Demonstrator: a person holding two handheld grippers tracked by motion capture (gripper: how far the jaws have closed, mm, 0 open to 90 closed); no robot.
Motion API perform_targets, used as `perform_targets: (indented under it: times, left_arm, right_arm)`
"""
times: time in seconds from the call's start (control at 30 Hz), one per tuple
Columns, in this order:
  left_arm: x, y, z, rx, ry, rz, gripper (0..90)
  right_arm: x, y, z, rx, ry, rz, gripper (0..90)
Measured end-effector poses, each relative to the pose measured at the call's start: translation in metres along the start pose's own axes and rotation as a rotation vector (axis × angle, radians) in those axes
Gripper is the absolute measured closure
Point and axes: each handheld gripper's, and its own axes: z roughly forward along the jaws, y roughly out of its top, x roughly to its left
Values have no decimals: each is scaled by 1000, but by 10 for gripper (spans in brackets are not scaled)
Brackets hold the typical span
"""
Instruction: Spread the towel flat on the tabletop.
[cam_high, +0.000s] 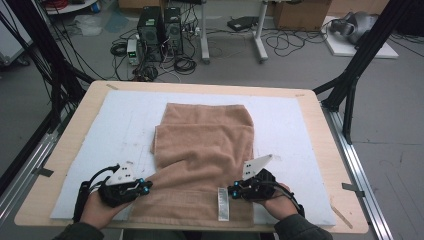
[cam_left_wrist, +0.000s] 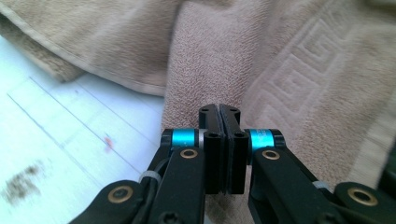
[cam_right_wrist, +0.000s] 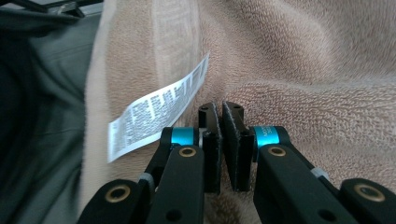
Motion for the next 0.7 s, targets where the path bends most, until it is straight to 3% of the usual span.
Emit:
perform_targets:
  times: [0.1,0.27,0.3,0.37,0.4,0.5,0.63,0.7]
  left_arm:
    - [-14,-9,-13,1,-16,14,882]
    - [-26,-13,-32,-30,-56,13,871]
    - [-25,-11,-33,-43,-63,8,851]
    - [-21,-5,-31,-64,-55,0,679]
    - [-16,-1,-26,-73,-46,1,662]
    - [-3,7,-9,-82,-46,-2,618]
    - [13,13,24,-29,-36,-8,568]
    - [19,11,38,7,-61,-28,553]
  right_arm:
    - [11,0,-5,-3,31,-11,865]
    - [28,4,-23,-73,111,-21,842]
    - [28,4,-25,-74,92,-21,819]
    - [20,2,-28,-82,45,3,727]
    - [17,2,-29,-88,13,16,692]
    - [-3,-1,-22,-34,-91,52,625]
    - [-23,-5,-6,29,-97,63,624]
    - [-28,-6,3,53,-98,66,600]
